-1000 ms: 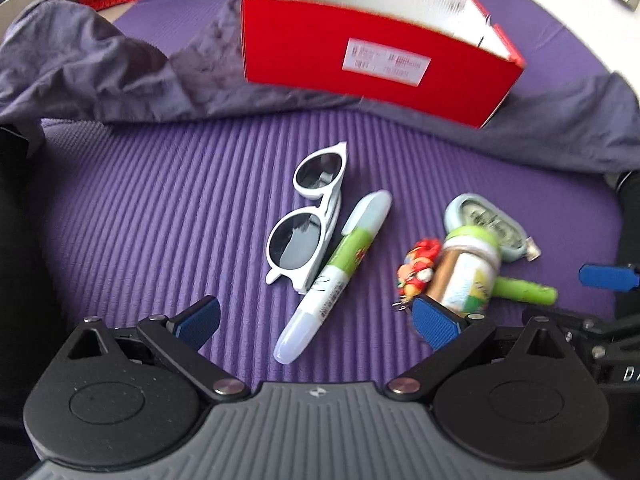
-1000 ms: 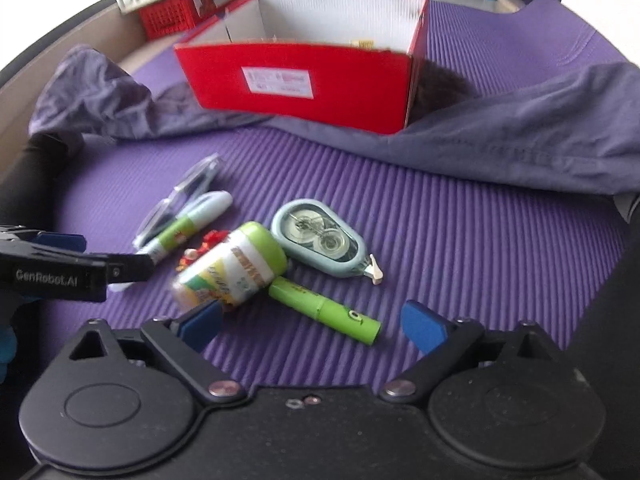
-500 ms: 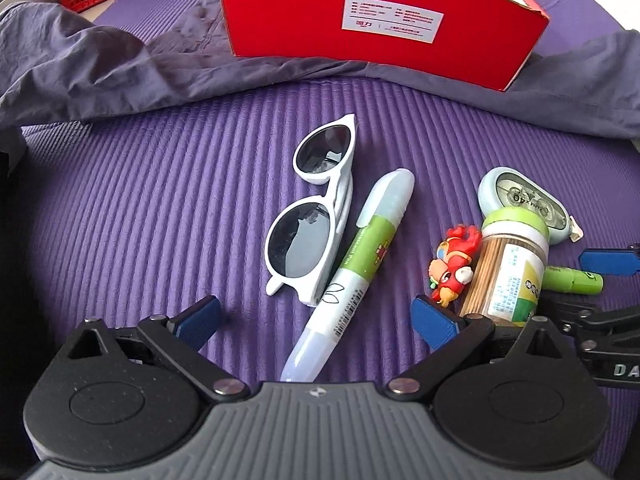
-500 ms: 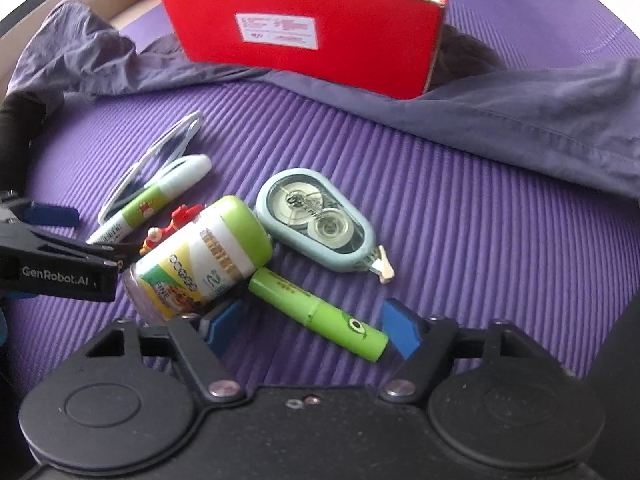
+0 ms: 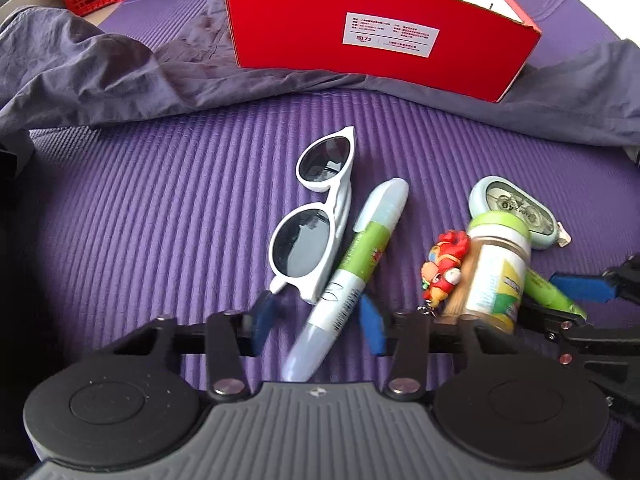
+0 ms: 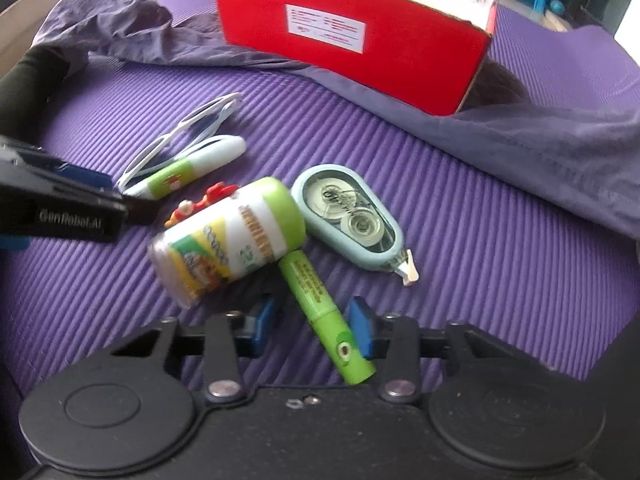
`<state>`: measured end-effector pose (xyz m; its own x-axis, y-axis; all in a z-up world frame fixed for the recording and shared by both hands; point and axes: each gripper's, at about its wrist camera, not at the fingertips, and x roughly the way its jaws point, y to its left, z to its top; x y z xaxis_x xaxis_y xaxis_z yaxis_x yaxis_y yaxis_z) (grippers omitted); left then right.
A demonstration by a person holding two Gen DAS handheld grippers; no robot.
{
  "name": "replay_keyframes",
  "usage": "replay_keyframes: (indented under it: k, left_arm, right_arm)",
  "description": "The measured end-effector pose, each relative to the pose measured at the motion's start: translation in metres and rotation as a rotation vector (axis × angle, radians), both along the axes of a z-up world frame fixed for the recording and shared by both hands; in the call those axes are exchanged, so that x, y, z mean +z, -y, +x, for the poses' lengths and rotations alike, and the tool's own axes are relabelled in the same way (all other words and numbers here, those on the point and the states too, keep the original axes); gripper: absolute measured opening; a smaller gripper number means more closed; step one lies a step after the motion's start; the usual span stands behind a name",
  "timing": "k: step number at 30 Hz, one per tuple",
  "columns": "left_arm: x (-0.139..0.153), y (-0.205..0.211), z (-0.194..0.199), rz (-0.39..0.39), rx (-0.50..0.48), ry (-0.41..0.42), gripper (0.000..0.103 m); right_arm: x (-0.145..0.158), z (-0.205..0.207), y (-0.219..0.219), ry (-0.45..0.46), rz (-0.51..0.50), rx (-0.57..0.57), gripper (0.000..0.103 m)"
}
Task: Organize rigid objects
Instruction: 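Grasp the white glue pen with the left tool while the right grasps the green highlighter, then carry the glue pen and green highlighter into the red shoebox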
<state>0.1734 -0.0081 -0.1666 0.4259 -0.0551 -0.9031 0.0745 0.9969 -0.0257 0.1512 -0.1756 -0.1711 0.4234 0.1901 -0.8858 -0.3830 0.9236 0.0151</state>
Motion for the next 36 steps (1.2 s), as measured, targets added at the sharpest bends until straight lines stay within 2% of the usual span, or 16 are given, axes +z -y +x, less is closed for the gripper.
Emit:
replay_keyframes:
  k: [1, 3, 6, 20, 30, 36]
  left_arm:
    - [0.001, 0.0, -0.001, -0.012, -0.001, -0.003, 0.033]
    - [0.002, 0.001, -0.004, -0.027, -0.011, -0.012, 0.024]
    - [0.004, 0.003, -0.009, -0.067, -0.026, -0.022, 0.019]
    - [0.035, -0.002, -0.018, -0.143, -0.007, 0.021, 0.017]
    - [0.065, -0.012, -0.013, -0.195, 0.033, 0.073, 0.016]
    - [0.079, -0.015, -0.002, -0.169, 0.031, 0.11, 0.016]
  right_arm:
    - [0.0, -0.002, -0.002, 0.0, -0.006, 0.008, 0.027]
    - [0.001, -0.007, -0.004, -0.002, -0.006, 0.005, 0.024]
    - [0.002, -0.01, -0.003, -0.029, 0.032, -0.015, 0.018]
    - [0.021, -0.026, 0.023, -0.099, 0.229, -0.198, 0.015]
    - [0.047, -0.029, 0.044, -0.085, 0.329, -0.279, 0.015]
    - [0.067, -0.031, 0.047, -0.04, 0.34, -0.28, 0.015]
